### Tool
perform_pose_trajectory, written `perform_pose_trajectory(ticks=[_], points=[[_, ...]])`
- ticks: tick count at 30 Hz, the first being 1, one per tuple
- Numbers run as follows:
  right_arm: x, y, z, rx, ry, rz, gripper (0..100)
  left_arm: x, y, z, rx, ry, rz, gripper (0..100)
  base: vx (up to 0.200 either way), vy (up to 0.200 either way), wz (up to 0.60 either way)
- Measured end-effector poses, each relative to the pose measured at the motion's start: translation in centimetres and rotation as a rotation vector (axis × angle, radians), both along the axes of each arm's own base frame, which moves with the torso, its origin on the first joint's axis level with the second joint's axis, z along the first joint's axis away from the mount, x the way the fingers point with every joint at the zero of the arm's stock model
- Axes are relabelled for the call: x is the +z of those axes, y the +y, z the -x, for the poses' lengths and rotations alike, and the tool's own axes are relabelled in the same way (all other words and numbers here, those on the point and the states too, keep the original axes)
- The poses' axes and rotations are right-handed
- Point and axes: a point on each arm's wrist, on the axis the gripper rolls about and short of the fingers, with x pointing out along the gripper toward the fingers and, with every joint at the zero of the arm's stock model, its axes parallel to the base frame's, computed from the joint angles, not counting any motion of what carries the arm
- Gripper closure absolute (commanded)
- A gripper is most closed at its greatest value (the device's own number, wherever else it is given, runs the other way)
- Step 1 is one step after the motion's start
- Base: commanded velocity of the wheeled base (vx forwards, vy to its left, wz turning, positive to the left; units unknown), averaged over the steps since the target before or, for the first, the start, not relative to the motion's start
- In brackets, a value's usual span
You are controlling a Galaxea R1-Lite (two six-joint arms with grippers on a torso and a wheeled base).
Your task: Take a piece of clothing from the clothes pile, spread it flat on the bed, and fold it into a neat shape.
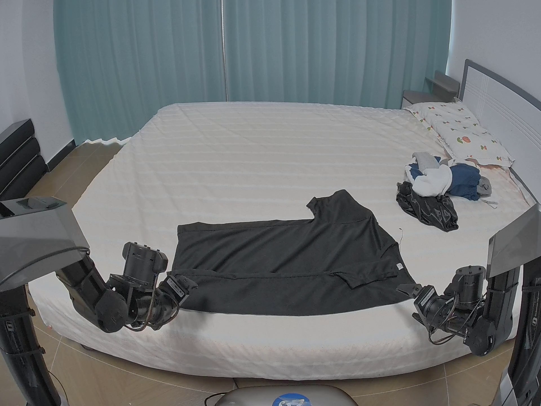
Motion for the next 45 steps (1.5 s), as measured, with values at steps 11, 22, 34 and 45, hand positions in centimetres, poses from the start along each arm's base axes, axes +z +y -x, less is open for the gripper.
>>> perform_pose_trajectory(ticks=[11,22,34,45], points=[[-0.2,0.1,-0.1,-0.003,0.006,0.005,0,-2.2,-2.0,-0.8,-0.026,0.002,-0.127,0,0.0,0.0,0.0],[-0.3,0.3,0.0,0.006,0.01,0.009,0,-3.5,-2.9,-2.9,-0.01,-0.027,-0.173,0,0.0,0.0,0.0],[-1.0,1.0,-0.7,-0.008,0.001,0.037,0,-4.2,-2.8,-3.7,0.056,-0.12,-0.194,100,0.0,0.0,0.0],[-3.0,2.7,-4.0,-0.043,-0.069,0.108,0,-4.4,-2.6,-3.5,0.064,-0.112,-0.191,100,0.0,0.0,0.0]])
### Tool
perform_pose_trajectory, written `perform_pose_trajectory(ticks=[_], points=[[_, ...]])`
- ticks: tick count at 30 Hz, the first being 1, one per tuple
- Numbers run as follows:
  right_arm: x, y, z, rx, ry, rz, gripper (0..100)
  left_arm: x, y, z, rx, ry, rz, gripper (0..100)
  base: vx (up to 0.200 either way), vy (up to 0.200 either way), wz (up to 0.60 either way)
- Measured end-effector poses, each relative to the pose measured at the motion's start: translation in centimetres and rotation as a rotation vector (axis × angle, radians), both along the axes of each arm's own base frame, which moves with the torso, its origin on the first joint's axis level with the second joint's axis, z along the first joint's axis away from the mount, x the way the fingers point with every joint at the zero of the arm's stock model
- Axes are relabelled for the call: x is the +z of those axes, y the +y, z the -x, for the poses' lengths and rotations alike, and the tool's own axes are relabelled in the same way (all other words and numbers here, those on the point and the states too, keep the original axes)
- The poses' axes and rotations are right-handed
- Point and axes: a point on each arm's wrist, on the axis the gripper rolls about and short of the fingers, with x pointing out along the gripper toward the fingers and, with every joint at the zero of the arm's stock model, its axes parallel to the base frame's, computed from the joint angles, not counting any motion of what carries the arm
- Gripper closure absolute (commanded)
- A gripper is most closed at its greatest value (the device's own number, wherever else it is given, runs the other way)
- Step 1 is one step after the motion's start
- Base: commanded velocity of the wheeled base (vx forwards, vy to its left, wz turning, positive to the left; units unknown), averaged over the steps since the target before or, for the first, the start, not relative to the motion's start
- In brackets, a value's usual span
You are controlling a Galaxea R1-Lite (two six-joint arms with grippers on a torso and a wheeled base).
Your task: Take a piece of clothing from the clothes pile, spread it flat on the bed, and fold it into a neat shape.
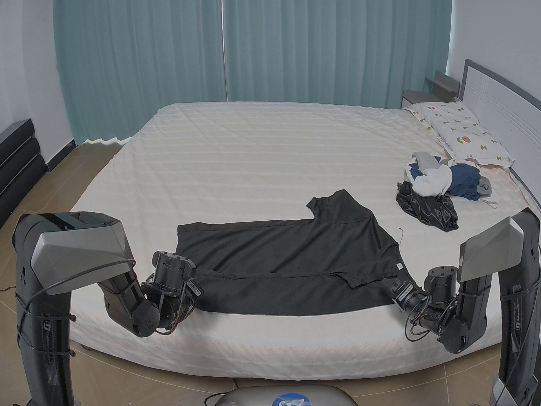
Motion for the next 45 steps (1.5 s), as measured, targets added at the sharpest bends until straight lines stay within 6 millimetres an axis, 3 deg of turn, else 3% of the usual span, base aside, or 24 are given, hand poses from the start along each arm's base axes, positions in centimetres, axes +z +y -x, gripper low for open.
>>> perform_pose_trajectory(ticks=[9,10,16,23,45], points=[[-0.8,0.1,-2.2,-0.015,-0.025,0.005,0,-0.1,0.1,0.1,0.003,0.006,-0.001,100,0.0,0.0,0.0],[-0.9,0.1,-2.4,-0.023,-0.029,0.01,100,-0.1,0.1,0.2,0.003,0.006,-0.001,100,0.0,0.0,0.0],[-1.1,0.1,-2.8,-0.063,-0.046,0.032,100,0.0,0.2,0.1,0.005,0.006,-0.001,100,0.0,0.0,0.0],[-1.1,0.1,-2.0,-0.058,-0.045,0.035,100,0.0,0.4,0.0,0.008,0.004,-0.001,100,0.0,0.0,0.0],[0.5,-1.2,2.8,-0.017,0.066,0.116,100,0.4,1.9,2.7,-0.05,0.077,-0.093,100,0.0,0.0,0.0]])
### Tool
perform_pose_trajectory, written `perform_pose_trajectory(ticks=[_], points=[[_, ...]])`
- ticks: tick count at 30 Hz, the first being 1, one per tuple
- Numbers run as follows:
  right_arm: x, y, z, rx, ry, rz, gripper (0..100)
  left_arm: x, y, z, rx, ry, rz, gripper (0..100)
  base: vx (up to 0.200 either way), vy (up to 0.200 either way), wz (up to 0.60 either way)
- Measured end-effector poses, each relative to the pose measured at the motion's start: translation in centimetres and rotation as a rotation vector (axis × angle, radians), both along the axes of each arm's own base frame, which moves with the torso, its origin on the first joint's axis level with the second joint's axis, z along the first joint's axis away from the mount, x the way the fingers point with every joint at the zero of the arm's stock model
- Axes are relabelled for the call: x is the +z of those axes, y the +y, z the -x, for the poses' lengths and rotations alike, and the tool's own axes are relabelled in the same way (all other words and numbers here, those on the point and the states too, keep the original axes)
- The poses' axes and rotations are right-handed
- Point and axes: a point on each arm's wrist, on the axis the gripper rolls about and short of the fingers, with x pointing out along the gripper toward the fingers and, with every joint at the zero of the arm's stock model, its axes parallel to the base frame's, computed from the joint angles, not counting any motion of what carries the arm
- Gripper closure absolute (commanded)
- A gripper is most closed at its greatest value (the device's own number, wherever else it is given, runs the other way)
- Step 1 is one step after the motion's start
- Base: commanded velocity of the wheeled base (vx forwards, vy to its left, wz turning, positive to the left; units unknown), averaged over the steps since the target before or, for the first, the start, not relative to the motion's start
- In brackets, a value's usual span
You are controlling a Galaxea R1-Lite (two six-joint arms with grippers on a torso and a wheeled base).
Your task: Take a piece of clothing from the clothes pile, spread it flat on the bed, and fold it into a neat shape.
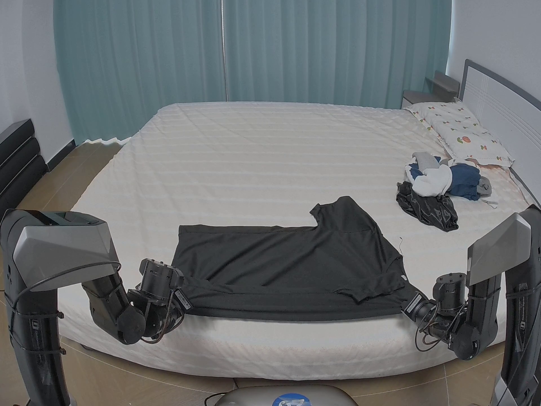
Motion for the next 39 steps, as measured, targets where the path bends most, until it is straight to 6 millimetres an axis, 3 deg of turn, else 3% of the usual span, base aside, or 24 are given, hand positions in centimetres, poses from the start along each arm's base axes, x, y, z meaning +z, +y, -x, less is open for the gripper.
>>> perform_pose_trajectory(ticks=[9,10,11,12,25,31,39], points=[[-0.1,-0.1,1.5,0.034,0.056,0.036,100,-0.5,0.4,1.4,-0.015,0.051,-0.016,100,0.0,0.0,0.0],[-0.2,-0.1,1.6,0.035,0.058,0.037,0,-0.6,0.4,1.4,-0.017,0.054,-0.018,100,0.0,0.0,0.0],[-0.2,-0.1,1.7,0.037,0.062,0.038,0,-0.6,0.4,1.5,-0.02,0.056,-0.02,100,0.0,0.0,0.0],[-0.2,-0.1,1.8,0.038,0.065,0.039,0,-0.6,0.4,1.5,-0.024,0.058,-0.02,0,0.0,0.0,0.0],[0.3,-0.4,2.5,0.044,0.074,0.056,0,-0.2,1.1,1.7,-0.024,0.06,0.007,0,0.0,0.0,0.0],[1.5,-2.0,2.2,0.018,0.035,0.027,0,1.2,3.0,2.0,-0.079,0.071,0.168,0,0.0,0.0,0.0],[3.1,-5.1,1.9,-0.03,-0.01,-0.141,0,3.0,5.4,2.4,-0.061,0.048,0.312,0,0.0,0.0,0.0]])
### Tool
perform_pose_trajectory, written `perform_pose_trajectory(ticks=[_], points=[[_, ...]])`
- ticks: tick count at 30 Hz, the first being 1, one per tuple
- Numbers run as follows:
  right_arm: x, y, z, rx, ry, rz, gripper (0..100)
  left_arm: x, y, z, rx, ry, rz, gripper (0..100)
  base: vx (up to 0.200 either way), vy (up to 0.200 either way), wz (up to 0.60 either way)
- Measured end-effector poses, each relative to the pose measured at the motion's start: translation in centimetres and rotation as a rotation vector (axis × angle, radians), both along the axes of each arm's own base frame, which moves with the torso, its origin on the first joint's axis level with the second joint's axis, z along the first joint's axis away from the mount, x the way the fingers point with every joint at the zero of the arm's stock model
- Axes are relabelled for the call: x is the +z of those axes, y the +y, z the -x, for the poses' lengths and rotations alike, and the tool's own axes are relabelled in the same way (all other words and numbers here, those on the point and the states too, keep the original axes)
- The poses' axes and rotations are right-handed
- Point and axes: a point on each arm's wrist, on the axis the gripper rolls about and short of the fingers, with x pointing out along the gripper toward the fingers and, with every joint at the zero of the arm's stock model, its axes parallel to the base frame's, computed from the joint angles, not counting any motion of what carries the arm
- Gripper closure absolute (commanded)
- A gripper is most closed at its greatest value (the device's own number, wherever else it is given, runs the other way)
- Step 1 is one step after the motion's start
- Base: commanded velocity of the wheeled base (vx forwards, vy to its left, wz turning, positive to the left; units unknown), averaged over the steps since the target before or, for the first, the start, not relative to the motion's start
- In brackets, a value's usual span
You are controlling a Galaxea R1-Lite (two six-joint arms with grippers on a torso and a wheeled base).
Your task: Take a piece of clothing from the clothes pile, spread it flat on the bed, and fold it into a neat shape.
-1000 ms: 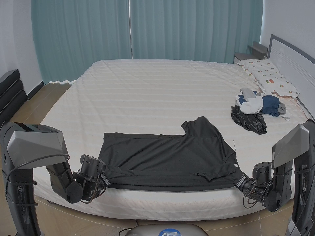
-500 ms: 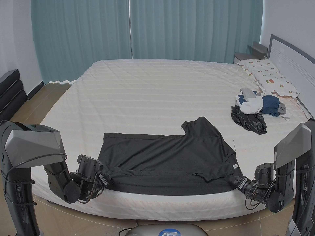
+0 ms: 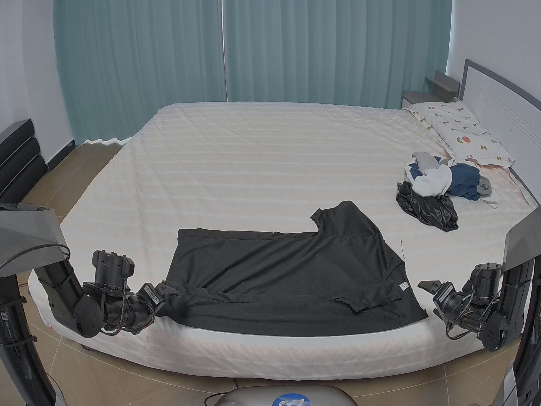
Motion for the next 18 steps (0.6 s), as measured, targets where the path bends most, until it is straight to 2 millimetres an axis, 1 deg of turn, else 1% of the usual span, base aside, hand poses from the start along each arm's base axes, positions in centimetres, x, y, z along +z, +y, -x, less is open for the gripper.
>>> perform_pose_trajectory(ticks=[7,15,18], points=[[0.3,-0.4,-0.1,0.023,-0.013,-0.053,0,0.8,0.6,-0.5,0.057,-0.023,0.053,0,0.0,0.0,0.0],[0.3,0.1,-0.1,0.03,-0.011,-0.075,0,1.0,1.1,-1.0,0.074,-0.038,0.058,0,0.0,0.0,0.0],[0.3,0.3,-0.2,0.039,-0.012,-0.076,0,1.3,1.2,-1.5,0.079,-0.06,0.062,0,0.0,0.0,0.0]])
